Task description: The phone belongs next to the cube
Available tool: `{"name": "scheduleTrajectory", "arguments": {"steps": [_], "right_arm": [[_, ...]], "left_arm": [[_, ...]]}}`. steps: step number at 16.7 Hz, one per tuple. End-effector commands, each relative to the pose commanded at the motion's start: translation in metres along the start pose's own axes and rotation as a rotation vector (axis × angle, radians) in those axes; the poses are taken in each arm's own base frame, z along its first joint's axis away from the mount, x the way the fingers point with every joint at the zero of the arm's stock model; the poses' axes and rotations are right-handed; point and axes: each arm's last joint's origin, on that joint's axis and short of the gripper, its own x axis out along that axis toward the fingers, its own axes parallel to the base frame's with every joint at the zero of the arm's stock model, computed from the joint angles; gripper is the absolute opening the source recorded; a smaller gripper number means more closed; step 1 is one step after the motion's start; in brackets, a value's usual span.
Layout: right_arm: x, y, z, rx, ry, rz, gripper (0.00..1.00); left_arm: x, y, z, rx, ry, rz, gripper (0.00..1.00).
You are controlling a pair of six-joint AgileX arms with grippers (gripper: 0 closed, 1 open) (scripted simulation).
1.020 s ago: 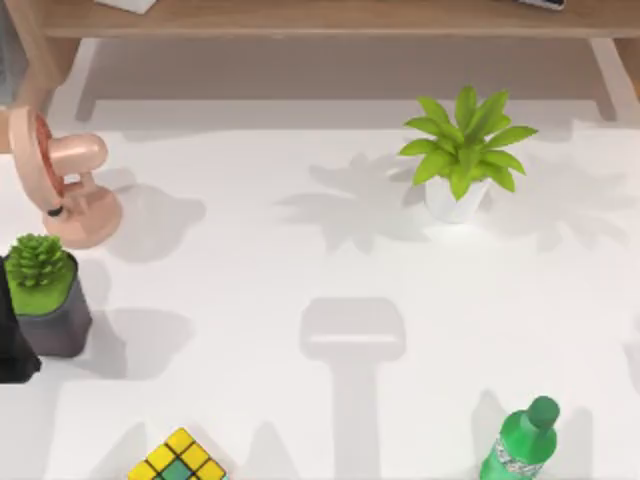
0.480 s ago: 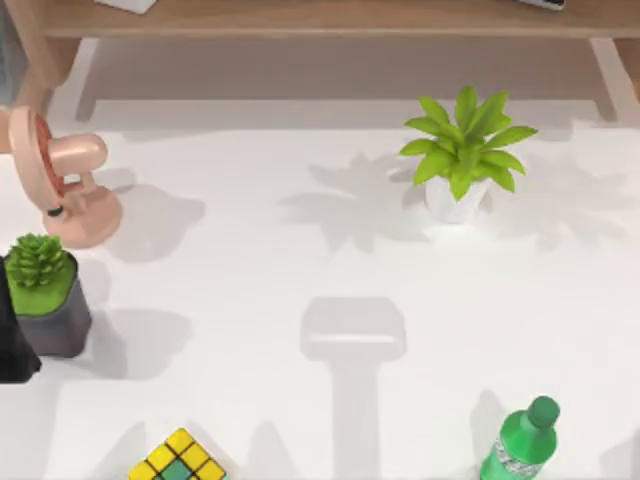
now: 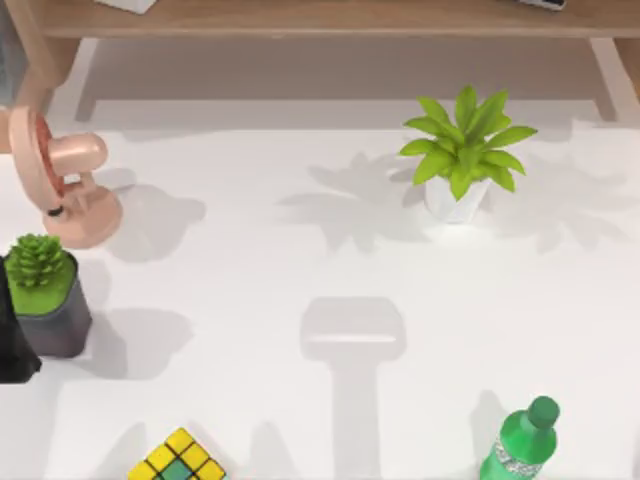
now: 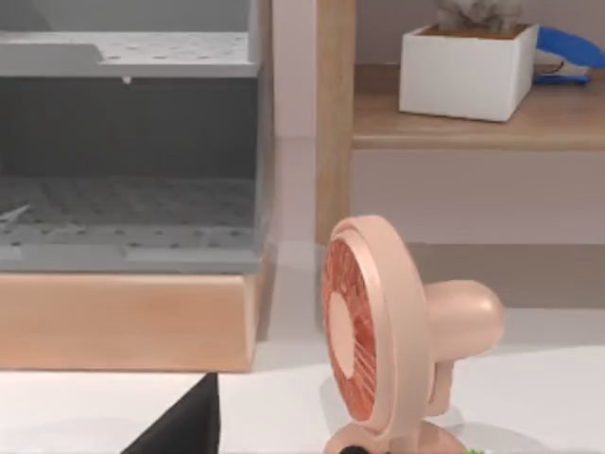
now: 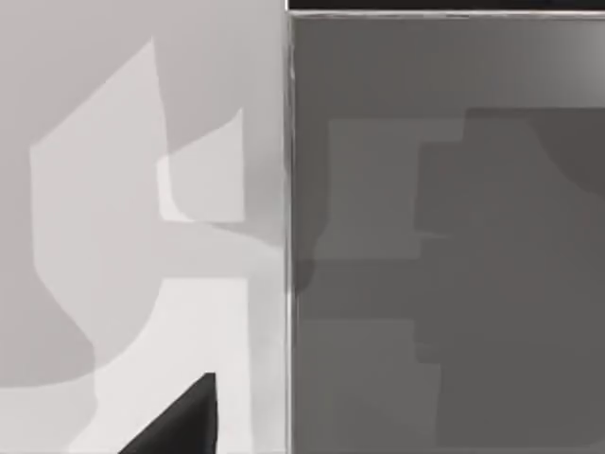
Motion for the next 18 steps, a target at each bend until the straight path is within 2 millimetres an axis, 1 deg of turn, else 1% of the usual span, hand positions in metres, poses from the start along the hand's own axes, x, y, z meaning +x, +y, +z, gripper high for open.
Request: {"name": "scheduleTrajectory", "arguments": {"steps": [3, 4, 10, 14, 18], "right_arm": [[0.001, 0.001, 0.000, -0.002, -0.001, -0.001, 1.00], [0.005, 0.001, 0.000, 0.000, 0.001, 0.002, 1.00], [0.038, 0.000, 0.000, 0.000, -0.001, -0.002, 1.00], [0.040, 0.000, 0.000, 0.000, 0.000, 0.000, 1.00], [0.040, 0.000, 0.000, 0.000, 0.000, 0.000, 0.70]], "left_arm": [[0.000, 0.000, 0.000, 0.000, 0.000, 0.000, 1.00], [0.000, 0.000, 0.000, 0.000, 0.000, 0.000, 1.00], [0.000, 0.000, 0.000, 0.000, 0.000, 0.000, 1.00], [0.000, 0.000, 0.000, 0.000, 0.000, 0.000, 1.00], [0.000, 0.000, 0.000, 0.000, 0.000, 0.000, 1.00]]}}
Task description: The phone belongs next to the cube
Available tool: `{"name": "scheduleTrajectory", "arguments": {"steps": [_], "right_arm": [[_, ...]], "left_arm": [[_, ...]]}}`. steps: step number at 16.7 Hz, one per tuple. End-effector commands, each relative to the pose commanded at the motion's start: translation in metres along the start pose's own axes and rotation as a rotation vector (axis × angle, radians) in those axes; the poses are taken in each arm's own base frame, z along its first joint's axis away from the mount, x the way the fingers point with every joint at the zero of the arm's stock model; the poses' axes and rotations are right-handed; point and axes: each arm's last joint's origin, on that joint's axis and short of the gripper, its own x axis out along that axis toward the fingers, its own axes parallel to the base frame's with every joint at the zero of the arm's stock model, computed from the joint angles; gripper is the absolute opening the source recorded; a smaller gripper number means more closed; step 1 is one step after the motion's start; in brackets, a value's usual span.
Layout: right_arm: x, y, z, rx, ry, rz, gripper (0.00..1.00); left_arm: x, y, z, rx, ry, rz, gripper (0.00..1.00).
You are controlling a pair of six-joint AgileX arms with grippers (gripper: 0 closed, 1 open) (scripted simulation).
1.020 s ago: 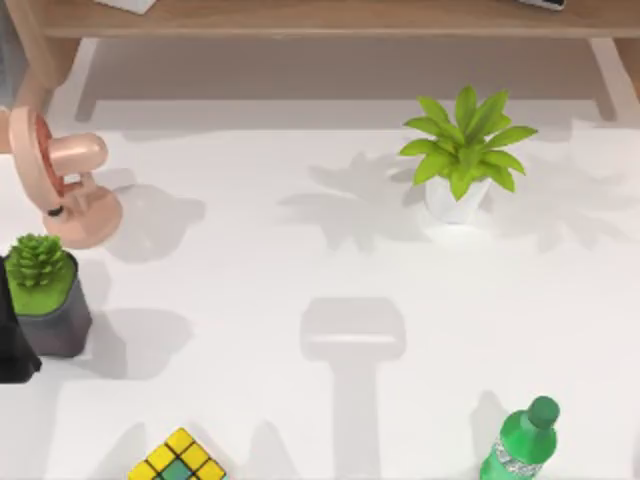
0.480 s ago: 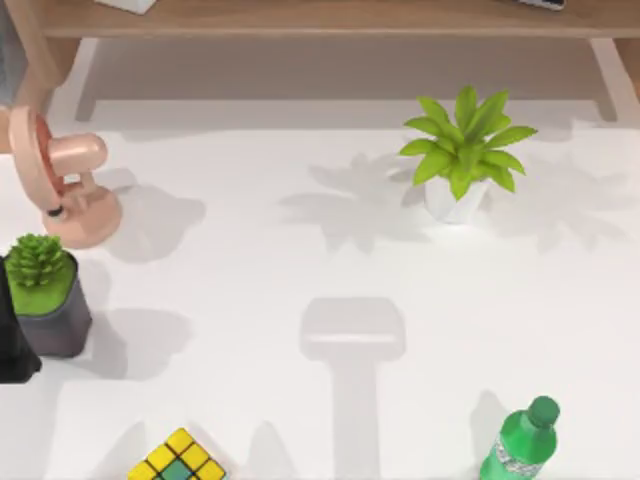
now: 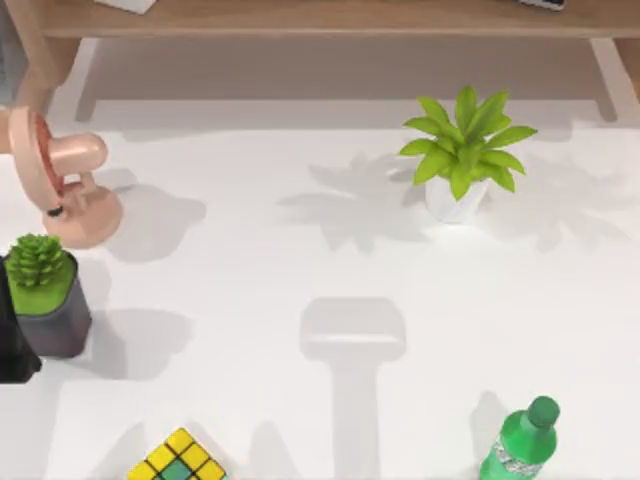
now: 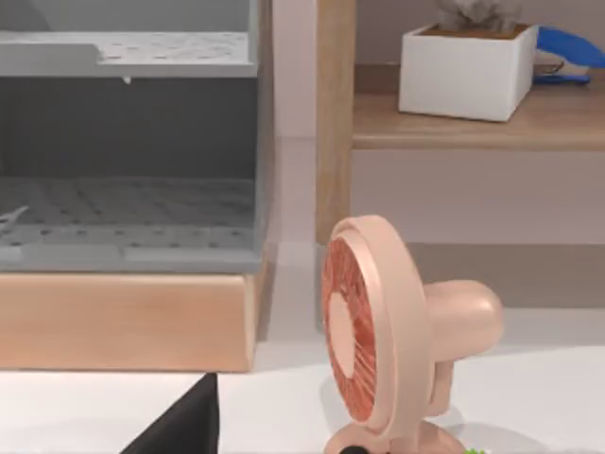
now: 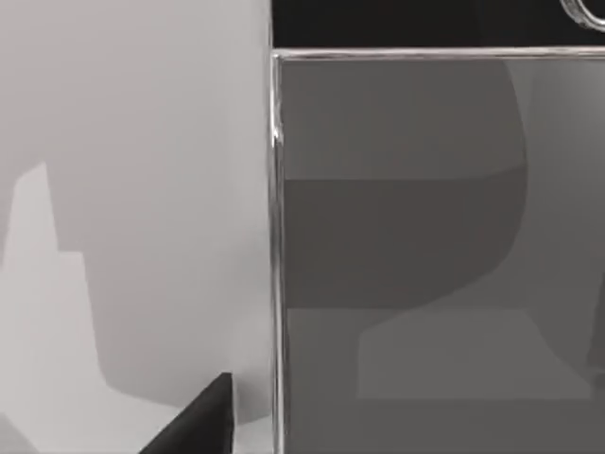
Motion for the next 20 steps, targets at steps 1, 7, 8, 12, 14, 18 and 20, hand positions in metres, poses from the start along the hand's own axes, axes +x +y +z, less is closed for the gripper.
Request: {"name": "scheduleTrajectory", "arguments": {"steps": [1, 7, 8, 12, 14, 18, 20], "right_arm": [[0.0000, 0.0000, 0.0000, 0.000, 0.000, 0.000, 0.62], [0.0000, 0.0000, 0.0000, 0.000, 0.000, 0.000, 0.17], [0.0000, 0.0000, 0.0000, 0.000, 0.000, 0.000, 0.10], [0.0000, 0.0000, 0.0000, 0.000, 0.000, 0.000, 0.00], [0.0000, 0.0000, 0.0000, 0.000, 0.000, 0.000, 0.00], [-0.0055, 0.0003, 0.0005, 0.007, -0.005, 0.000, 0.00], [-0.0089, 0.0000, 0.0006, 0.007, -0.005, 0.000, 0.00]], "left_arm": [[0.0000, 0.0000, 0.0000, 0.000, 0.000, 0.000, 1.00], [0.0000, 0.0000, 0.0000, 0.000, 0.000, 0.000, 1.00], [0.0000, 0.0000, 0.0000, 0.000, 0.000, 0.000, 1.00], [0.0000, 0.0000, 0.0000, 0.000, 0.000, 0.000, 1.00], [0.0000, 0.0000, 0.0000, 0.000, 0.000, 0.000, 1.00], [0.0000, 0.0000, 0.0000, 0.000, 0.000, 0.000, 1.00], [0.0000, 0.0000, 0.0000, 0.000, 0.000, 0.000, 1.00]]}}
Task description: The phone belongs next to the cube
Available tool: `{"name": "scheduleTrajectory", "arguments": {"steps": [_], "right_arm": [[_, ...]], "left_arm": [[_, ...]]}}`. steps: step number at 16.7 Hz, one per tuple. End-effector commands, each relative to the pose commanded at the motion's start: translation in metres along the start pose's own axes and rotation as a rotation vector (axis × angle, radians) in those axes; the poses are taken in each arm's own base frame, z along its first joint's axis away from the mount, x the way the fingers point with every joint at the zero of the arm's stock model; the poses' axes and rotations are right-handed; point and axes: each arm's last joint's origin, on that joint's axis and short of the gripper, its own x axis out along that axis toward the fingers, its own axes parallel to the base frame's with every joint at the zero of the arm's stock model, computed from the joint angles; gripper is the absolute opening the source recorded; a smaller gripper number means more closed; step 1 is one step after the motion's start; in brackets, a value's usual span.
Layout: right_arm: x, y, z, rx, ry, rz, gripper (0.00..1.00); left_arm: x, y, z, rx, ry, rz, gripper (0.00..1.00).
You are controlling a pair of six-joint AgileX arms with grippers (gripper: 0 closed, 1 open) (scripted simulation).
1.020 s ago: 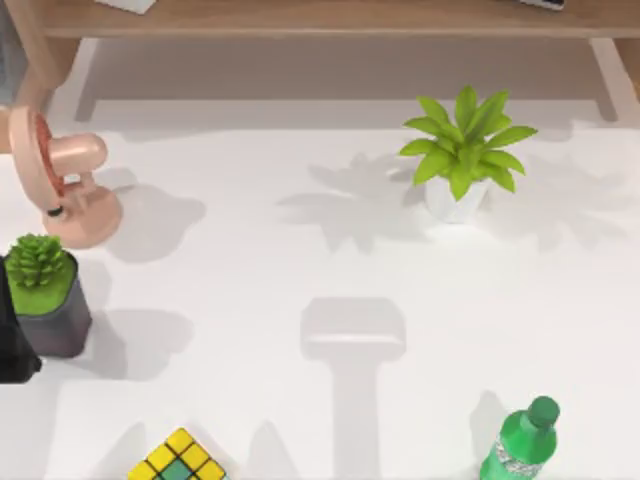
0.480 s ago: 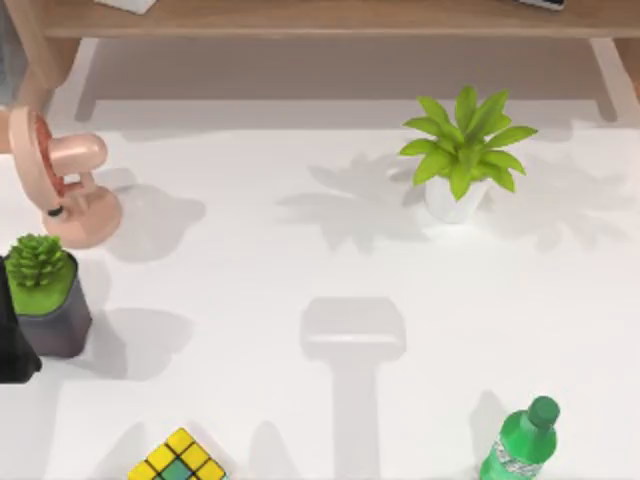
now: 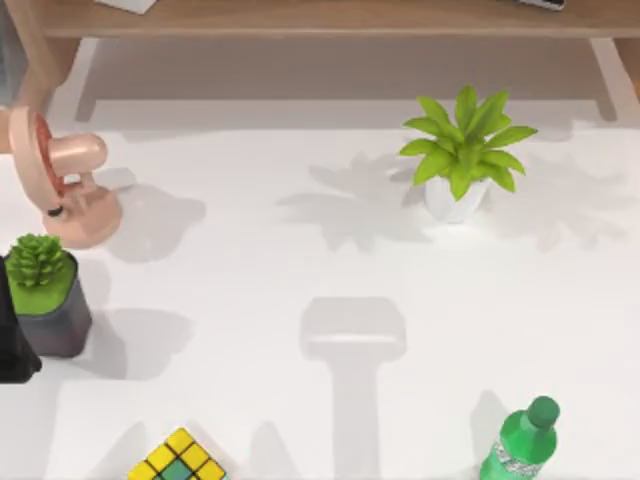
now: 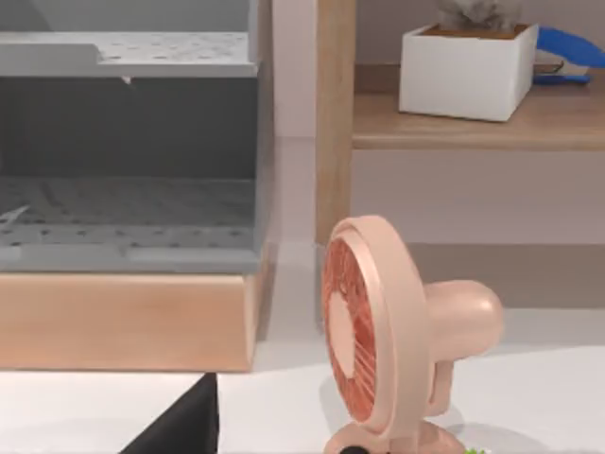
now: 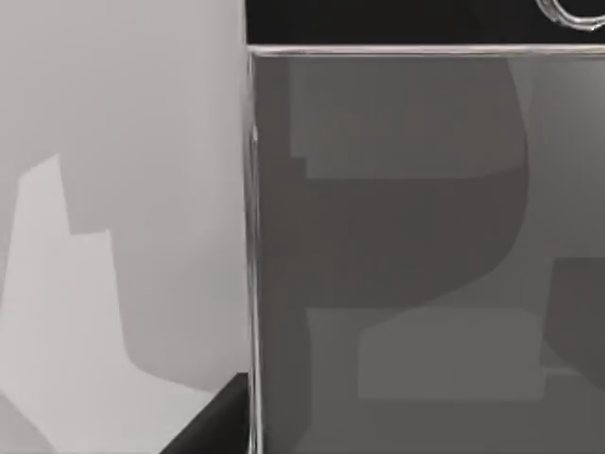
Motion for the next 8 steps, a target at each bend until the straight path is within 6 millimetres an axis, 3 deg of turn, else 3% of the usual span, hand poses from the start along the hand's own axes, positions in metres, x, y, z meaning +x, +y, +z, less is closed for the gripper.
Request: {"name": "scheduleTrajectory", "arguments": {"steps": [8], "right_arm": [[-0.017, 0.000, 0.000, 0.001, 0.000, 0.000, 0.00]], "left_arm": [[0.000, 0.000, 0.000, 0.000, 0.000, 0.000, 1.00]]}}
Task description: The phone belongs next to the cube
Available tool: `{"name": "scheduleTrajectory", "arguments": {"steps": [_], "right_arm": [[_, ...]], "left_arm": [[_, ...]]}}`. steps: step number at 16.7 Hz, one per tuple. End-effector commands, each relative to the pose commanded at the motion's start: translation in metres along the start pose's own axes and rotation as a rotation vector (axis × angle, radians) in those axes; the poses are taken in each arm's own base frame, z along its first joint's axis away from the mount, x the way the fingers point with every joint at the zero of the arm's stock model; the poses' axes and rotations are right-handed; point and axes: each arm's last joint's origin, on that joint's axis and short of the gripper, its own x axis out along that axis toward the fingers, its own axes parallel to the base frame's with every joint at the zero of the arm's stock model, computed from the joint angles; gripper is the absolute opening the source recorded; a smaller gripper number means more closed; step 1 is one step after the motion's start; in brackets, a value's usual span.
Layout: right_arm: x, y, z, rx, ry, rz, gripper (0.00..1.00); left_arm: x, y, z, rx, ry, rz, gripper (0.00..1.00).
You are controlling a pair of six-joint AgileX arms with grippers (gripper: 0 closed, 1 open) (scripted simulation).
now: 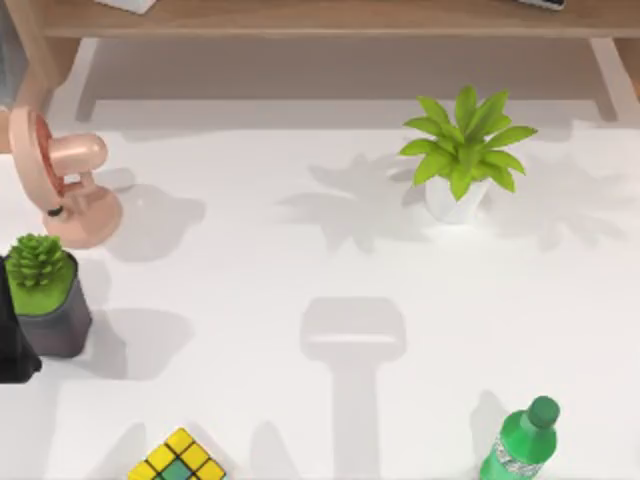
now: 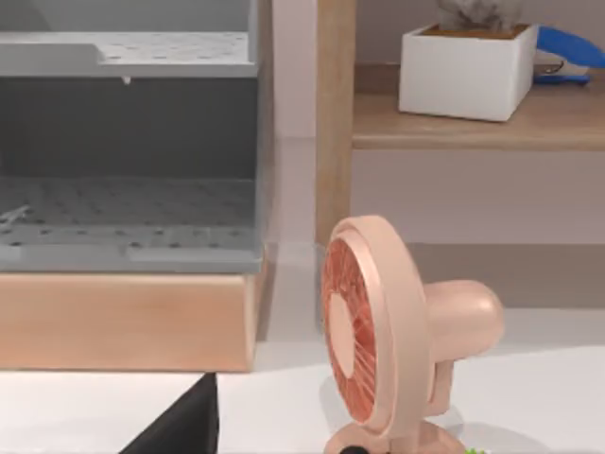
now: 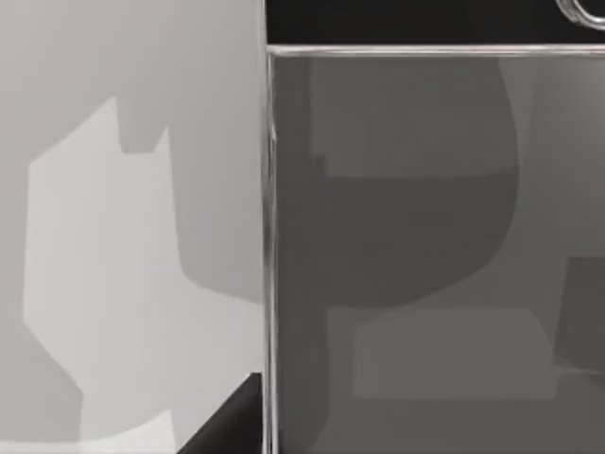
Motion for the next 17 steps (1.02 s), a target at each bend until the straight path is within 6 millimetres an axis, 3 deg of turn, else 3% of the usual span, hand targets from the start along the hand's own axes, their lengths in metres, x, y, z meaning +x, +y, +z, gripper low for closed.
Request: {"name": "scheduleTrajectory", "arguments": {"steps": [4, 6, 11, 17], "right_arm": [[0.001, 0.000, 0.000, 0.001, 0.002, 0.005, 0.00], [-0.009, -0.005, 0.008, -0.004, -0.023, -0.040, 0.00], [-0.058, -0.022, 0.063, -0.017, -0.173, -0.201, 0.00], [-0.115, -0.005, 0.134, -0.008, -0.398, -0.291, 0.00]], "left_arm": [[0.000, 0.000, 0.000, 0.000, 0.000, 0.000, 1.00], [0.000, 0.000, 0.000, 0.000, 0.000, 0.000, 1.00], [0.000, 0.000, 0.000, 0.000, 0.000, 0.000, 1.00], [0.000, 0.000, 0.000, 0.000, 0.000, 0.000, 1.00]]}}
